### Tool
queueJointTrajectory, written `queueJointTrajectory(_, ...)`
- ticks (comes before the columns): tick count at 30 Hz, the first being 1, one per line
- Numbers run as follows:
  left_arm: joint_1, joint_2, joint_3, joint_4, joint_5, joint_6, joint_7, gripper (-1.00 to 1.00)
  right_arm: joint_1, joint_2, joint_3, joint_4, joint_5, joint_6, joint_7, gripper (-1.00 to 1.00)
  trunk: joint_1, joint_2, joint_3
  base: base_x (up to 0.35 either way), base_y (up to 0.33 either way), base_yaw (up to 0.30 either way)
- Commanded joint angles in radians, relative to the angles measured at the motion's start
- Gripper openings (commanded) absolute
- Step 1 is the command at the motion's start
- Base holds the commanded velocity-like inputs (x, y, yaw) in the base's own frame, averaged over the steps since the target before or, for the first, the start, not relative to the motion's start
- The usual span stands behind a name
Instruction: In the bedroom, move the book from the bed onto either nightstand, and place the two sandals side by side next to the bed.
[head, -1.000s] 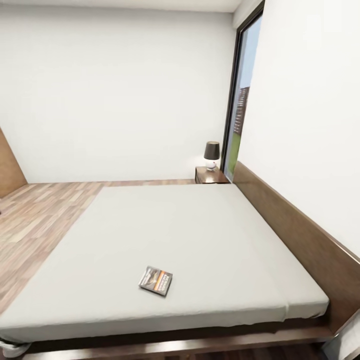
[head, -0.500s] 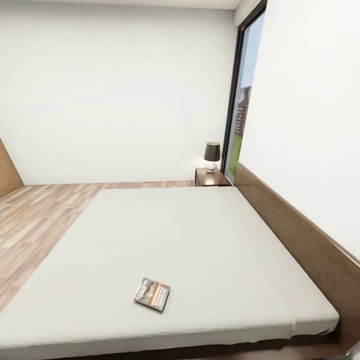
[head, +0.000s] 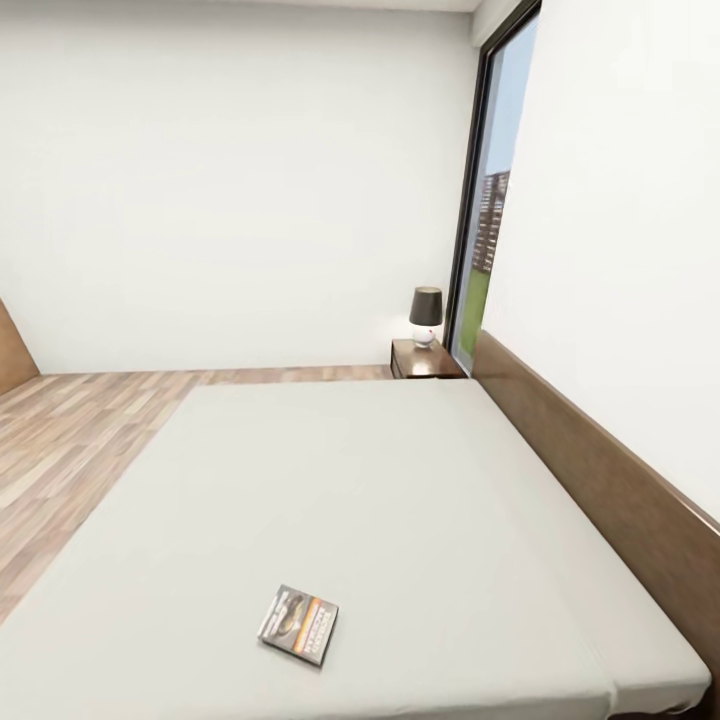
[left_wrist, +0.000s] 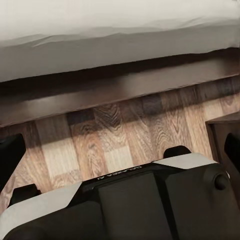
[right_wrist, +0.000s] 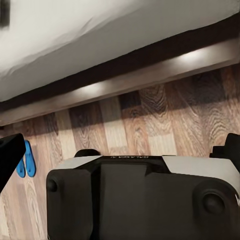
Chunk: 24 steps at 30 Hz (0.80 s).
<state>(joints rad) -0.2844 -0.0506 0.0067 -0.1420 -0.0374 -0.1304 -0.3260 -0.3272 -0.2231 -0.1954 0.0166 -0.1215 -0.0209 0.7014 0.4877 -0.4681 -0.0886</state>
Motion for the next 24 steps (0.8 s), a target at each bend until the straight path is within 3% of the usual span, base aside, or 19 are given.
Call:
queueJointTrajectory(1, -0.001, 0.000, 0.001, 0.001, -0.004, -0.005, -0.001, 1.00, -0.001, -0.001, 0.004, 0.002, -0.009, -0.002, 0.004, 1.00, 0.001, -0.002, -0.002, 0.062, 0.000, 0.000)
queueJointTrajectory(24, -0.001, 0.000, 0.001, 0.001, -0.004, -0.005, -0.002, 1.00, -0.001, -0.001, 0.004, 0.002, -0.009, -0.001, 0.004, 1.00, 0.001, -0.002, -0.002, 0.005, 0.000, 0.000)
